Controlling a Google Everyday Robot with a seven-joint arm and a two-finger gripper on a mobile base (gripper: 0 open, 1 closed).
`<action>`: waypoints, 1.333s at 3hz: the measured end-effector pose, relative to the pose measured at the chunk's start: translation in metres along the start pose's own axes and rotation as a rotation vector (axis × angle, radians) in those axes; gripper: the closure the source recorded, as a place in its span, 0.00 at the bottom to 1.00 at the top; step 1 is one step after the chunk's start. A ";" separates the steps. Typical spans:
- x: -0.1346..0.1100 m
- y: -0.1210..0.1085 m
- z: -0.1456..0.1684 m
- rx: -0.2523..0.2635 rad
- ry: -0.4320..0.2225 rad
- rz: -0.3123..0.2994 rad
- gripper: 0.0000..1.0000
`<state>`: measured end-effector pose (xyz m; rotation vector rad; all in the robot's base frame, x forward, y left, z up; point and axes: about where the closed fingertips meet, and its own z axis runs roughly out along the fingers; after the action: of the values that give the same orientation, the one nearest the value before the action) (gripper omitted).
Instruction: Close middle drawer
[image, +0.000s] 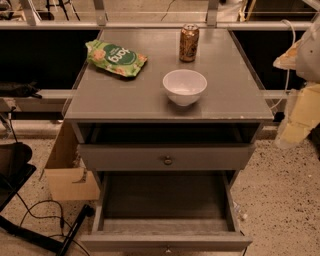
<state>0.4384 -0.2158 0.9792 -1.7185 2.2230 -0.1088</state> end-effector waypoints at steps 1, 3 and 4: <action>-0.001 0.002 0.008 -0.002 -0.008 -0.006 0.00; 0.027 0.050 0.078 -0.019 -0.090 0.028 0.00; 0.049 0.089 0.134 -0.042 -0.120 0.066 0.00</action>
Offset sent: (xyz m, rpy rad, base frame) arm -0.0312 -0.0052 -0.1447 0.1154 0.0705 0.0007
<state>0.3860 -0.2195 0.8195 -1.6254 2.2062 0.0553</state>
